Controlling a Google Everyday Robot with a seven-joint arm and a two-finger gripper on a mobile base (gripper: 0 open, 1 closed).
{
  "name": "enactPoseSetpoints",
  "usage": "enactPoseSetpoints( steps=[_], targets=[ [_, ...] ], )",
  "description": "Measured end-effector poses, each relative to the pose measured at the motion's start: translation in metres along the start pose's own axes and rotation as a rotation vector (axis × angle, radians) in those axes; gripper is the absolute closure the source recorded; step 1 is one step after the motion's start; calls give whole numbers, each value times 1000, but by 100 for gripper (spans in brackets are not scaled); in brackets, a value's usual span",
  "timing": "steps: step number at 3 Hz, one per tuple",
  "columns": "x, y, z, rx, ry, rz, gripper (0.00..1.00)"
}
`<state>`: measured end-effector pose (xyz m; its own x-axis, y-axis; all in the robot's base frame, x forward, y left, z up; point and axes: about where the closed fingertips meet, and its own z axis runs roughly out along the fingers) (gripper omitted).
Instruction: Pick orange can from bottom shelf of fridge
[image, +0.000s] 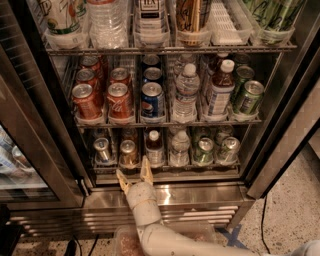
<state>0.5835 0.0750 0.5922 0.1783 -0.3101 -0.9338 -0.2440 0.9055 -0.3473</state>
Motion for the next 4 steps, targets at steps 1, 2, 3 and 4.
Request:
enactPoseSetpoints(
  steps=[1, 2, 3, 4],
  targets=[
    [1, 8, 3, -5, -5, 43, 27],
    [0, 11, 5, -2, -11, 71, 29],
    [-2, 13, 7, 2, -17, 94, 30],
    [-4, 12, 13, 5, -25, 101, 36]
  ],
)
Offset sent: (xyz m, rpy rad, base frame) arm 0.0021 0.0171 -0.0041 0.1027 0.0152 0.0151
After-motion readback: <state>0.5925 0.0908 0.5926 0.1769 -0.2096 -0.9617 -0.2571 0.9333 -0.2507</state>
